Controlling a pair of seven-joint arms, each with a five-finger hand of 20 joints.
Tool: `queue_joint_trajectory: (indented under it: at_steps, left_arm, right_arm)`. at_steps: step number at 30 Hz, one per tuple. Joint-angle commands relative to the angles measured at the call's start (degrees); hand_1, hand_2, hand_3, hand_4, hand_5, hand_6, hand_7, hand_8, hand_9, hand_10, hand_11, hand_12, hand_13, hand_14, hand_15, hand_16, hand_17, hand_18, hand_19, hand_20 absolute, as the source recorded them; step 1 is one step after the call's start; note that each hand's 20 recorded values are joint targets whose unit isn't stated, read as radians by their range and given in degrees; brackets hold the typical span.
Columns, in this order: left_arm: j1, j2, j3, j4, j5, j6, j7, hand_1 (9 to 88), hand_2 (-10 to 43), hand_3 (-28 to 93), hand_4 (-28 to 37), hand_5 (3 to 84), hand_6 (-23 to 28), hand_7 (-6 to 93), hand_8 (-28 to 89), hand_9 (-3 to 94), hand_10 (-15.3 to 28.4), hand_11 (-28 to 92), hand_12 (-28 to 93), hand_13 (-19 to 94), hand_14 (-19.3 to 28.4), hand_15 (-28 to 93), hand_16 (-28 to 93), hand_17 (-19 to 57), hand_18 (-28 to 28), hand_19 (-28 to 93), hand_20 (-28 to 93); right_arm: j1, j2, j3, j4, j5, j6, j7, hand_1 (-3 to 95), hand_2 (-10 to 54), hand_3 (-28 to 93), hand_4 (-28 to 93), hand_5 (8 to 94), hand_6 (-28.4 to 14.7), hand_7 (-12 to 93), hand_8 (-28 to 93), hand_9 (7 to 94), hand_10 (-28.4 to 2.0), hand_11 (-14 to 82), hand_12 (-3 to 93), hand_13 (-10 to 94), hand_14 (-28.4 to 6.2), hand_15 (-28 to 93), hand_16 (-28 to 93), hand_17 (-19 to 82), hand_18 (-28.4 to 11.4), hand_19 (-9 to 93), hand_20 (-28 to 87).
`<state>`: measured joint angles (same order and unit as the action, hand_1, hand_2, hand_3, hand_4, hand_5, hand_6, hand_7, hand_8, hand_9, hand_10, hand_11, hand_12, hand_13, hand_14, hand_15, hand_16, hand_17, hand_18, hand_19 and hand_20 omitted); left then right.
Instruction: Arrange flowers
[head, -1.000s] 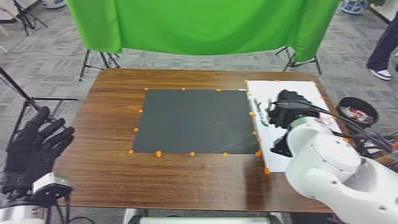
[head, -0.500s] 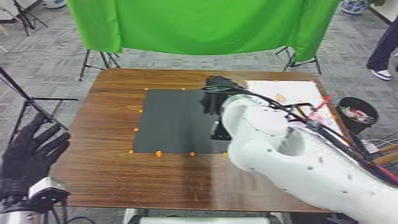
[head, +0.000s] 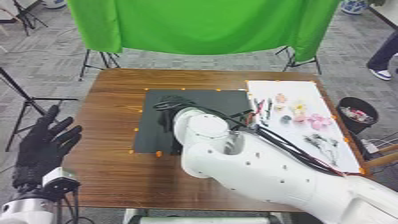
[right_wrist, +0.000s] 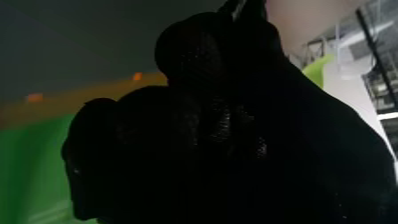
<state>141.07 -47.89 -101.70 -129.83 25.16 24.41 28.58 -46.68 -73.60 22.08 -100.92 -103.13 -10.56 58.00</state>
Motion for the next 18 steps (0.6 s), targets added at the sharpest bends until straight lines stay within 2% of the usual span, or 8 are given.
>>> queue_joint_trajectory:
  at_steps: [1,2,3,10,12,14,15,18]
  left_arm:
    - [-2.15,0.52,-0.02,-0.11,1.39,-1.07,-1.29,29.0,6.3,63,-22.0,31.1,5.6,8.5,-8,27.7,17.3,23,11,18,25.4,52,-10,-9.0,26.3,48,5]
    - [-2.34,0.71,0.27,0.02,1.19,-1.07,-0.92,29.1,6.3,63,-22.0,31.0,5.6,8.5,-8,27.7,17.3,23,11,18,25.4,52,-10,-9.0,26.3,48,5]
    - [-2.73,0.35,0.23,-0.01,1.64,-1.17,-1.66,29.1,6.3,62,-22.1,31.1,5.6,8.5,-8,27.7,17.3,23,12,18,25.4,52,-10,-9.0,26.3,48,5]
    - [-5.31,0.49,1.73,0.64,2.55,-2.09,-2.71,29.0,6.2,63,-22.1,31.1,5.6,8.4,-8,27.7,17.3,23,12,18,25.4,52,-10,-9.0,26.3,48,5]
    - [-5.52,0.05,1.66,0.71,2.95,-2.4,-3.5,29.0,6.2,63,-22.1,31.0,5.6,8.5,-8,27.7,17.3,23,12,18,25.4,52,-10,-9.1,26.3,48,5]
    - [-5.39,0.17,1.48,0.67,2.96,-2.29,-3.53,28.9,6.2,63,-22.0,31.0,5.6,8.4,-8,27.7,17.3,23,12,18,25.4,52,-10,-9.1,26.4,48,5]
    - [-6.21,-0.22,1.55,0.95,3.59,-2.77,-4.58,28.9,6.1,63,-22.0,31.1,5.6,8.4,-8,27.7,17.3,23,12,18,25.4,52,-10,-9.1,26.3,48,5]
    - [-7.9,-0.19,2.16,1.41,4.05,-3.38,-5.39,28.9,6.1,63,-22.0,31.0,5.6,8.4,-8,27.7,17.2,23,12,18,25.4,52,-10,-9.0,26.3,48,5]
  right_arm:
    - [2.71,-2.07,-3.26,3.76,1.62,2.28,1.54,54.3,-7.2,76,-18,80.9,-6.3,28,27,88.4,-14.4,45.1,22.9,89,-7.2,65,19,71,-7.5,93,36]
    - [3.18,-2.37,-3.73,4.36,2.06,2.24,1.86,54.3,-7.1,76,-18,80.9,-6.3,28,26,88.4,-14.4,45.1,22.9,89,-7.1,65,19,71,-7.6,93,37]
    - [3.21,-2.74,-3.73,5.02,2.41,2.33,1.99,54.4,-7.1,76,-18,80.8,-6.2,28,26,88.4,-14.4,45.1,22.9,89,-7.1,65,19,71,-7.6,93,37]
    - [4.95,-3.44,-5.25,7.9,3.99,4.12,3.29,54.5,-6.9,76,-18,80.5,-6.0,28,26,88.3,-14.2,45.0,22.8,89,-7.1,65,20,71,-7.7,93,37]
    - [4.6,-3.71,-5.03,8.17,4.07,3.91,3.61,54.6,-6.8,75,-19,80.5,-5.7,28,25,88.2,-14.1,45.0,22.8,89,-7.1,65,20,71,-7.7,93,37]
    - [4.67,-3.99,-5.58,8.36,4.29,3.67,3.52,54.7,-6.8,75,-19,80.6,-5.7,28,25,88.3,-14.0,44.9,22.7,89,-7.1,65,20,71,-7.7,93,36]
    - [4.22,-4.05,-5.18,8.35,4.53,3.27,3.83,54.8,-6.7,75,-19,80.6,-5.7,28,25,88.3,-14.0,44.9,22.7,89,-7.1,65,20,71,-7.8,93,36]
    - [3.45,-4.27,-4.55,8.7,5.19,3.24,4.32,55.1,-6.9,74,-19,80.7,-5.6,28,24,88.3,-13.9,44.7,22.6,89,-7.1,64,19,71,-7.7,93,36]
